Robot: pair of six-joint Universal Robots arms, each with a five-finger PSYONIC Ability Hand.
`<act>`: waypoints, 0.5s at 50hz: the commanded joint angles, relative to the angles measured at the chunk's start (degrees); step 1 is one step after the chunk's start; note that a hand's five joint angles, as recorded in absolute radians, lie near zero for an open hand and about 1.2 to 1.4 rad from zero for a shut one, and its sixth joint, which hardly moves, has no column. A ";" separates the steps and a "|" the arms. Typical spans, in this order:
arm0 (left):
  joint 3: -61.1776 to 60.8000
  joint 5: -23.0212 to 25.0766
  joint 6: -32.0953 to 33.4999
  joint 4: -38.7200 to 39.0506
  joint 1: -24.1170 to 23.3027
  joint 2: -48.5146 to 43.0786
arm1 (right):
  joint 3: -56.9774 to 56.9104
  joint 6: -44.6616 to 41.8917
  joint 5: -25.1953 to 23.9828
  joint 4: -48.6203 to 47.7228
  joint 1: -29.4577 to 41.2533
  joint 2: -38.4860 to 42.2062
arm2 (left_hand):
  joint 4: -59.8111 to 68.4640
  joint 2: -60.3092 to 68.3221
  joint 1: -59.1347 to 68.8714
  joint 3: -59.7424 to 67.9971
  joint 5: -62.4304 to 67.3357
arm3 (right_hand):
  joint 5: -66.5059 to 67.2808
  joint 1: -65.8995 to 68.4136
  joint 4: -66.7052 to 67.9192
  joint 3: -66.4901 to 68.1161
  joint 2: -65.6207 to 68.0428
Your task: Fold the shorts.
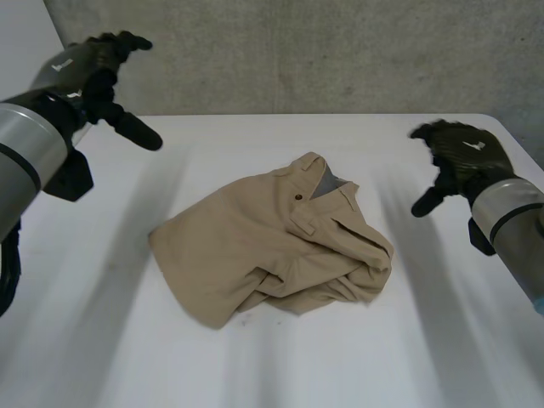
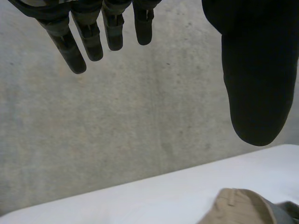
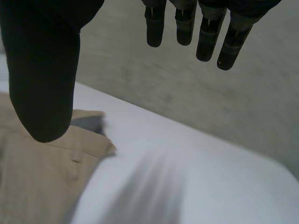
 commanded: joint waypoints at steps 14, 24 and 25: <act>-5.51 -0.45 -0.19 0.03 -5.99 -1.99 | -5.16 -55.32 -30.26 6.95 3.85 7.64 | 0.16 0.17 1.07 -0.10 -0.84 | -4.03 -1.78 -3.46 -2.48 -2.69; -10.87 -0.37 -0.11 0.39 -6.43 -2.34 | -9.03 -78.25 -32.10 8.80 6.75 14.67 | 0.16 0.17 1.07 -0.10 -0.84 | -3.78 -1.53 -3.21 -2.23 -2.44; -11.75 -0.37 -0.11 0.39 -6.43 -2.60 | -9.38 -79.32 -32.45 8.80 6.92 15.11 | 0.16 0.17 1.07 -0.10 -0.84 | -3.78 -1.53 -3.21 -2.23 -2.44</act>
